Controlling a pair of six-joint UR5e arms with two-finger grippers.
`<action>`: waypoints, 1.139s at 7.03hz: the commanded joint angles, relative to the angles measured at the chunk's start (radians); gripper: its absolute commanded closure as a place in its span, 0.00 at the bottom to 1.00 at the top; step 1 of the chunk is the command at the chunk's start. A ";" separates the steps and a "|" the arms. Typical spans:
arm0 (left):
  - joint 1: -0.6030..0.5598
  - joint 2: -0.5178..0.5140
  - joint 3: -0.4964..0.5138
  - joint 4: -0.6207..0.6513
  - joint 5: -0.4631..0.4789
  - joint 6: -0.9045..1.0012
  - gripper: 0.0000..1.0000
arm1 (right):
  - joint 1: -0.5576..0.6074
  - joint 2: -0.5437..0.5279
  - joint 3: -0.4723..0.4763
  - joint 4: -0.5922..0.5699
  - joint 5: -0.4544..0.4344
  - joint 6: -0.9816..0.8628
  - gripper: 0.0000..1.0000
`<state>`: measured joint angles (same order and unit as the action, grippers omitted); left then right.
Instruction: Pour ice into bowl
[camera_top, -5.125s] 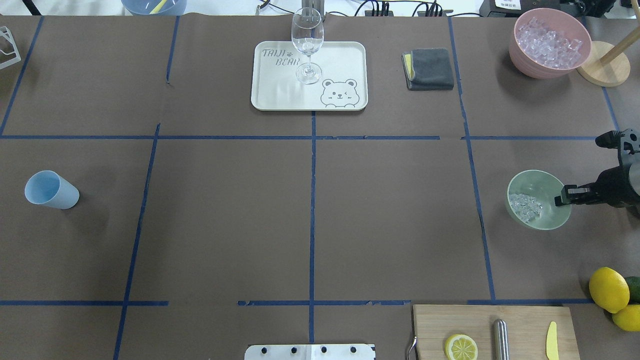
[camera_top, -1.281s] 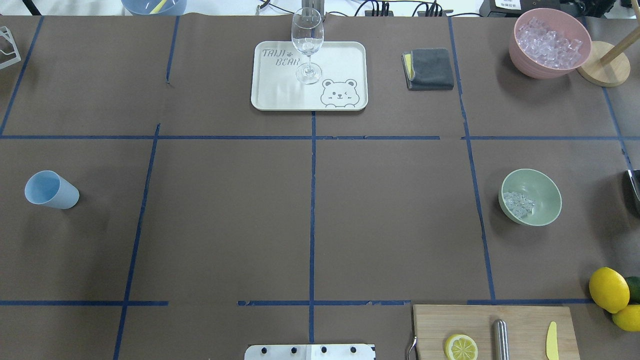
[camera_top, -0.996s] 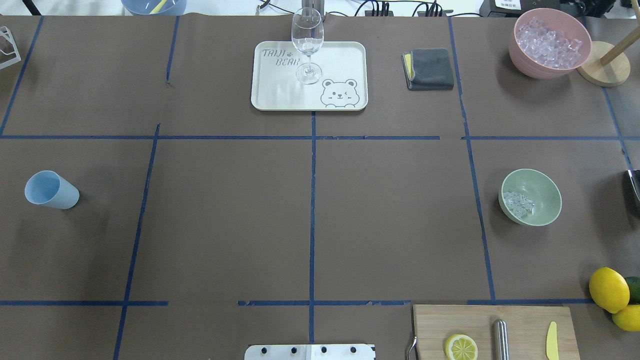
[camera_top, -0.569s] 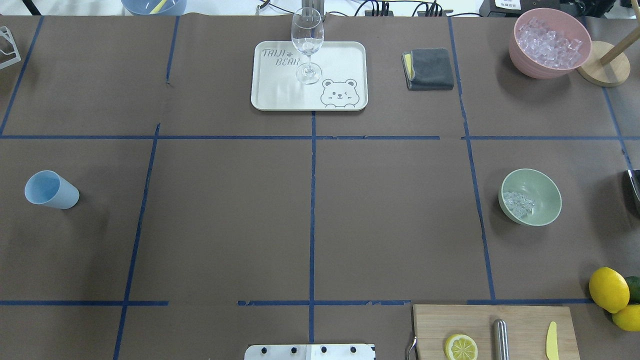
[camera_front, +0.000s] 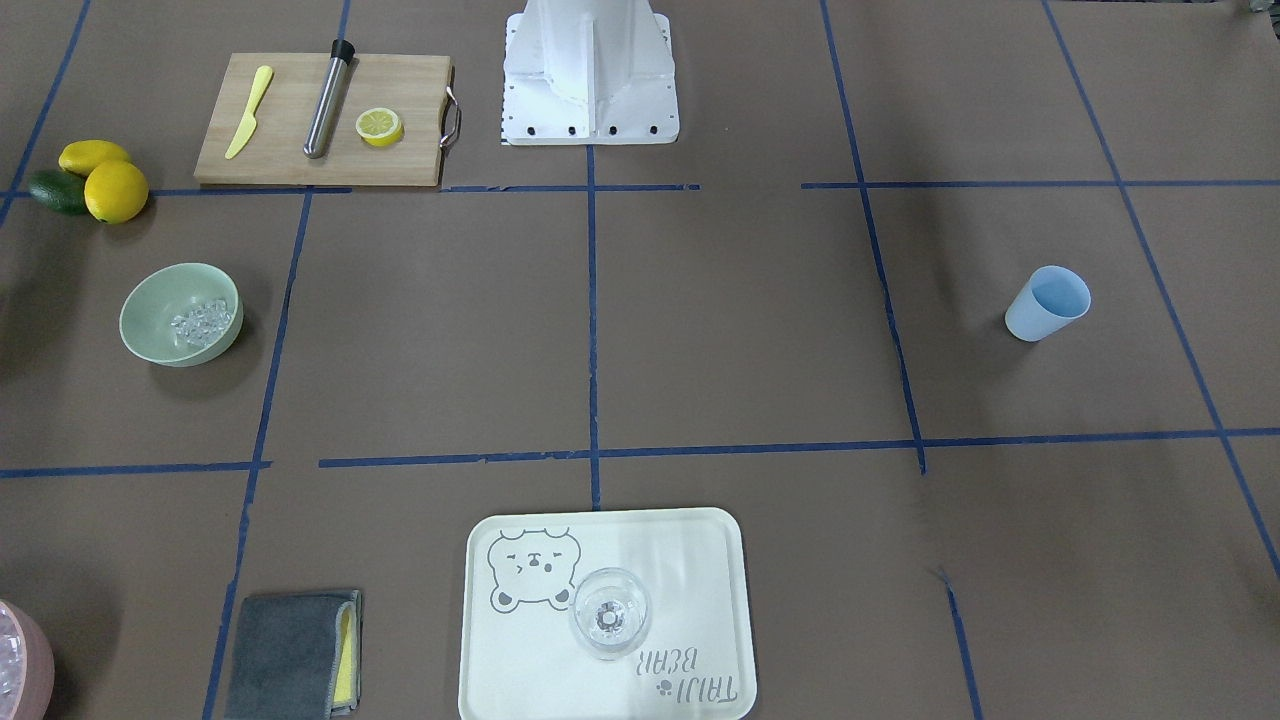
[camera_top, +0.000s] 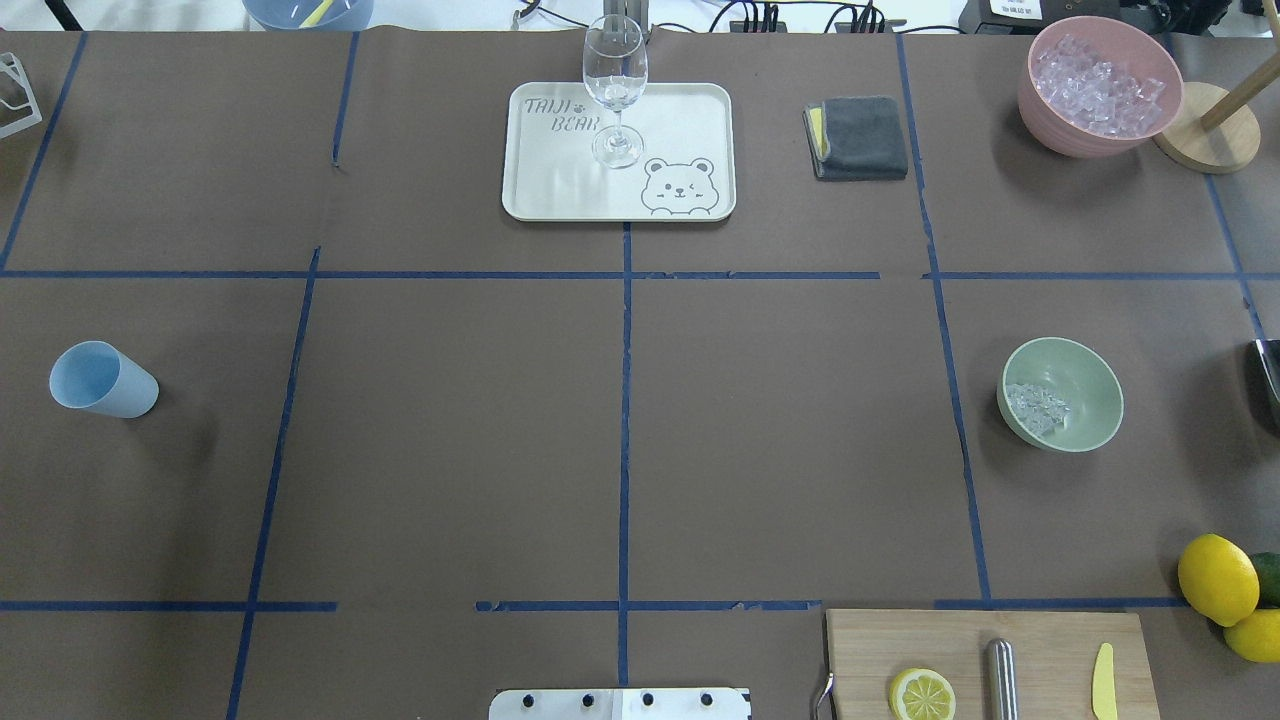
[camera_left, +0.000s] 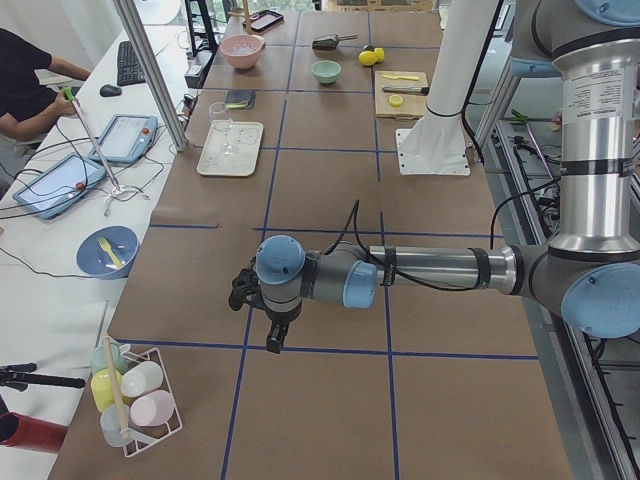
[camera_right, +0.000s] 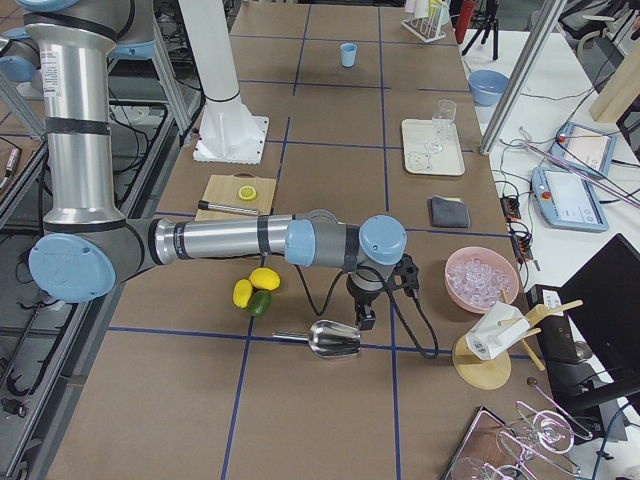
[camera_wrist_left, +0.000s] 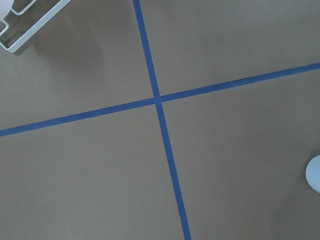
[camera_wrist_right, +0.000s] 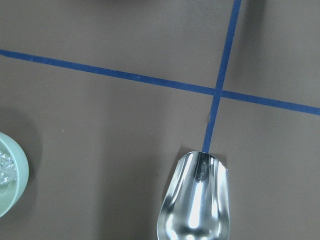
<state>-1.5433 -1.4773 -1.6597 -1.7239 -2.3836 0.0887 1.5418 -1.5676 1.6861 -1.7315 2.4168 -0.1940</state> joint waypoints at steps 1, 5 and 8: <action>0.000 0.002 0.001 -0.011 -0.003 0.000 0.00 | -0.002 0.003 0.006 0.000 -0.010 0.001 0.00; -0.003 0.003 -0.021 -0.059 0.014 0.010 0.00 | -0.005 -0.012 -0.002 -0.002 -0.005 0.004 0.00; -0.001 0.002 -0.003 -0.059 0.014 0.010 0.00 | -0.005 -0.014 0.000 -0.002 -0.005 0.004 0.00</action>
<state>-1.5456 -1.4764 -1.6669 -1.7825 -2.3701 0.0981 1.5371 -1.5802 1.6845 -1.7334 2.4112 -0.1903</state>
